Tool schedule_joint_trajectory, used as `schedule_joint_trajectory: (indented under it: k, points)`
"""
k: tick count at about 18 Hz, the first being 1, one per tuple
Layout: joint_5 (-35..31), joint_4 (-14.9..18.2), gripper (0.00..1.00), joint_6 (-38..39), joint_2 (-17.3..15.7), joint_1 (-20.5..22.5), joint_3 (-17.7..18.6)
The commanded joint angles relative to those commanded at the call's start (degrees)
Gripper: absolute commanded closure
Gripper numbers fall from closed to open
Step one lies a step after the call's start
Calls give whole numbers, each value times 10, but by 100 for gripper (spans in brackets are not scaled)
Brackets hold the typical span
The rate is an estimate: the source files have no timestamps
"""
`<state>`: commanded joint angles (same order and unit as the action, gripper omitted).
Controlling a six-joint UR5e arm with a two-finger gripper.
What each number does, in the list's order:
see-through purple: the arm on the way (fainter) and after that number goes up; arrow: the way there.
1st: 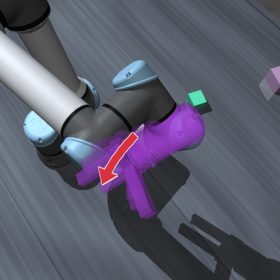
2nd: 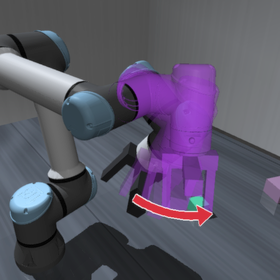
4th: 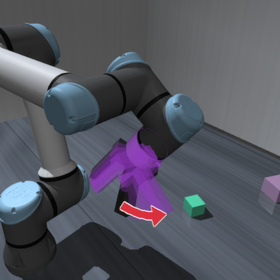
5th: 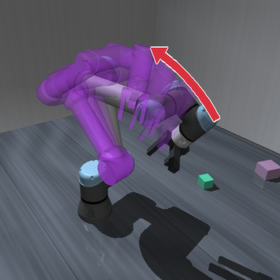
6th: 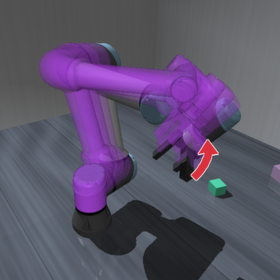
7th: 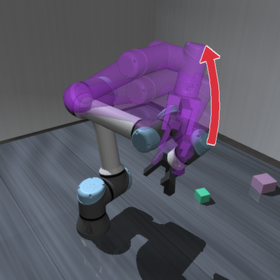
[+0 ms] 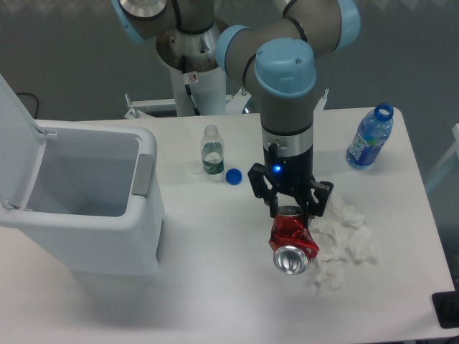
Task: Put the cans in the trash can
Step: 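Lift the gripped crushed red can up off the tissues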
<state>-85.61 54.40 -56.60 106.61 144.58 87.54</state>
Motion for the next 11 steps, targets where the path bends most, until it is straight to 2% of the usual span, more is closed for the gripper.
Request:
schedule_joint_trajectory:
  k: [6,11]
  points:
    - [1,-2,38,19,-4,1,-3]
    - [16,-1,38,64,-8,4,-20]
